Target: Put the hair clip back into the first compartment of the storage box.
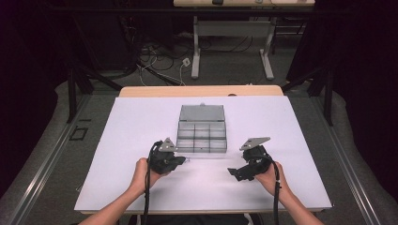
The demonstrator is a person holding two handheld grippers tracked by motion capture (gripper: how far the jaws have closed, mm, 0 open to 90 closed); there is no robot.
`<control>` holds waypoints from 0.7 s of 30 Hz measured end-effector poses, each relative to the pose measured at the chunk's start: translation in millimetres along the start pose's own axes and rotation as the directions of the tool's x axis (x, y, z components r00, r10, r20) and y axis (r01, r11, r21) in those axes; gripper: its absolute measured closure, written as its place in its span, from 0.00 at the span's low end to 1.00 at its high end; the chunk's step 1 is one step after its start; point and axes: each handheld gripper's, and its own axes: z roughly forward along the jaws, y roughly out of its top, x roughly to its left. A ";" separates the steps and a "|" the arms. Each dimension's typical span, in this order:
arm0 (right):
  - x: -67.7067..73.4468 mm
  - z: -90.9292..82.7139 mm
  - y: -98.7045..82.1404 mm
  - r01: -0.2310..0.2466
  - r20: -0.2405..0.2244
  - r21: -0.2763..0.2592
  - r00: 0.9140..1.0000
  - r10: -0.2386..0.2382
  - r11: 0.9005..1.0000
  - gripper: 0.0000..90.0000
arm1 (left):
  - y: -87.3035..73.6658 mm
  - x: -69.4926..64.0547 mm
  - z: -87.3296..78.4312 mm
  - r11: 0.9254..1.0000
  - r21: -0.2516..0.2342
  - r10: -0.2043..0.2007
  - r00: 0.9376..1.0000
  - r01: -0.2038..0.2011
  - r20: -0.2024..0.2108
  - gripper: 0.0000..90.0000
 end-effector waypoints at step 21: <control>-0.4 0.6 -0.3 0.003 -0.003 0.005 1.000 -0.003 1.000 0.04 | 8.7 13.7 -12.5 1.000 -0.024 0.004 0.999 -0.005 -0.042 0.99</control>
